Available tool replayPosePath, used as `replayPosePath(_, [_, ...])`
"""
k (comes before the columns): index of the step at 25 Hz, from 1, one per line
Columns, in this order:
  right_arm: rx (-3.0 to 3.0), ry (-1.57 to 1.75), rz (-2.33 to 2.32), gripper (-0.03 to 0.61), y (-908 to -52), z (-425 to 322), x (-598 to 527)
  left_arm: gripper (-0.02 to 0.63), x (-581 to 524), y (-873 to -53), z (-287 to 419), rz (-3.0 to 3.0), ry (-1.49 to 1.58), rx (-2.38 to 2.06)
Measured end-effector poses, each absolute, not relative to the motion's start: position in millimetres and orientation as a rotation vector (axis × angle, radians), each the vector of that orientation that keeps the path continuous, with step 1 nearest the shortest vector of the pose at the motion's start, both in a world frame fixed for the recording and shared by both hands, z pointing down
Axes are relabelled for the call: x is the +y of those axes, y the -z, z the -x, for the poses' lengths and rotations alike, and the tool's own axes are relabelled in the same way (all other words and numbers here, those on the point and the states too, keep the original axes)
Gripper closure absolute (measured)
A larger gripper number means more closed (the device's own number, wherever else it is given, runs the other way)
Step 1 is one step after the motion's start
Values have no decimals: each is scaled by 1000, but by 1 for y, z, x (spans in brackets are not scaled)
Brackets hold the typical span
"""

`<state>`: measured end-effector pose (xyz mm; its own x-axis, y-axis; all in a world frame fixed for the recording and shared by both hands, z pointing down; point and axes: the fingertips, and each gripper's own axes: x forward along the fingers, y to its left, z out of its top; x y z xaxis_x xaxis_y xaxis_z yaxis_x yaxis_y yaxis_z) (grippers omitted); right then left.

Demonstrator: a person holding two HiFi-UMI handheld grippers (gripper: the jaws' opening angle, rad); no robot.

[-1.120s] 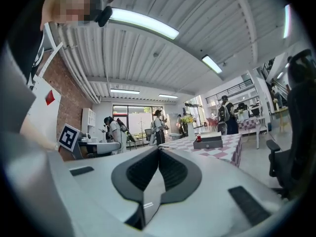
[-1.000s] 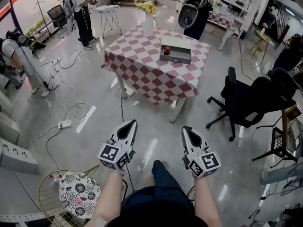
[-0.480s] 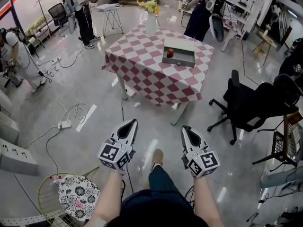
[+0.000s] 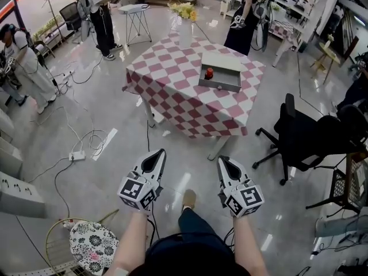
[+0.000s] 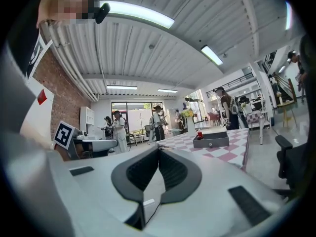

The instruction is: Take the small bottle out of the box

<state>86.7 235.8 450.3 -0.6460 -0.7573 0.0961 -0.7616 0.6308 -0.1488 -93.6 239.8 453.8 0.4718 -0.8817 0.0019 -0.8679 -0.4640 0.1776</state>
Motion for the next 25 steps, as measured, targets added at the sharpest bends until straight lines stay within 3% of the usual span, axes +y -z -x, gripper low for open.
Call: replayPosePath(25, [-2814,-327,-1269,574,-449,-89,45,612,49,-443,81,-2573,141,-1522])
